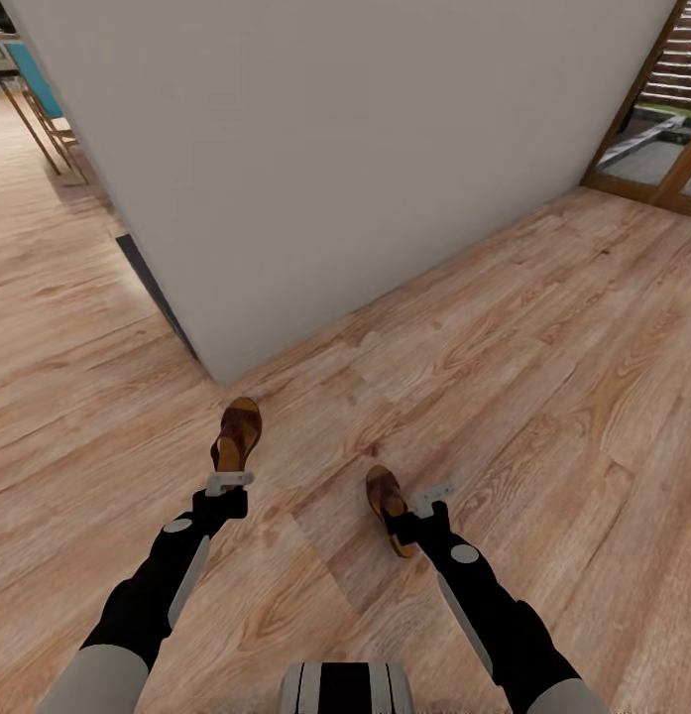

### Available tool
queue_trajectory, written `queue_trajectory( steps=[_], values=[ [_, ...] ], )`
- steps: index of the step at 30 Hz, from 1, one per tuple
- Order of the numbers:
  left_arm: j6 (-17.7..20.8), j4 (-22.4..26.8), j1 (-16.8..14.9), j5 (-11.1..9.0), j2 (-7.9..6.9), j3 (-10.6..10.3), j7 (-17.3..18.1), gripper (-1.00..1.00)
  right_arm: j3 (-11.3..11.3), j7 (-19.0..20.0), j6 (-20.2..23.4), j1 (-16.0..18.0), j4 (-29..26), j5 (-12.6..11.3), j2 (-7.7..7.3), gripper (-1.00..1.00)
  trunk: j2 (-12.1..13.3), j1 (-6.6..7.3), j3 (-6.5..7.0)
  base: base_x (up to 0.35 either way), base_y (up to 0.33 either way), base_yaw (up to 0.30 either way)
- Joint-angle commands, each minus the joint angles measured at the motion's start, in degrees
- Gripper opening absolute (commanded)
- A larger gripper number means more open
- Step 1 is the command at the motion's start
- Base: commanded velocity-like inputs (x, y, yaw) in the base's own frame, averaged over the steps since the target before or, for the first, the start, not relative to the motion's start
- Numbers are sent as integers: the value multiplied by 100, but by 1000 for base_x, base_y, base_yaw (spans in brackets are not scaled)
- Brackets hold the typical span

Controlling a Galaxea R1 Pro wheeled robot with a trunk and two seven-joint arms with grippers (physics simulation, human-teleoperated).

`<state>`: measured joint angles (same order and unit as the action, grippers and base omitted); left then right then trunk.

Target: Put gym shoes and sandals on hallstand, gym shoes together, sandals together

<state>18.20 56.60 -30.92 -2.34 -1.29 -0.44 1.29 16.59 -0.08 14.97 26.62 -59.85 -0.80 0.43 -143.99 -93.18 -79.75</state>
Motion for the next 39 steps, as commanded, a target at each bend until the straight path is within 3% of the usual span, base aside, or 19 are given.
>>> queue_trajectory(
  steps=[1, 14, 31, 39],
  values=[
    [34, 9, -2, -3, -3, -4, 20, -100, 2, -1, 32, 1, -9, -8, 0, 100, -3, -1, -36, 0, 0, 122],
    [34, 9, -2, -3, -3, 0, 20, -100, -5, 11, 32, 1, -17, -8, -6, 100, -21, -34, -446, 0, 0, 126],
    [34, 9, -2, -3, -3, -2, 20, -100, -7, 17, 32, 1, -18, -11, -5, 100, -43, -78, -977, 0, 0, 11],
    [34, 9, -2, -3, -3, 0, 20, -100, -7, 17, 32, 1, -18, -8, -3, 100, -43, -78, -987, 0, 0, -22]
  ],
)
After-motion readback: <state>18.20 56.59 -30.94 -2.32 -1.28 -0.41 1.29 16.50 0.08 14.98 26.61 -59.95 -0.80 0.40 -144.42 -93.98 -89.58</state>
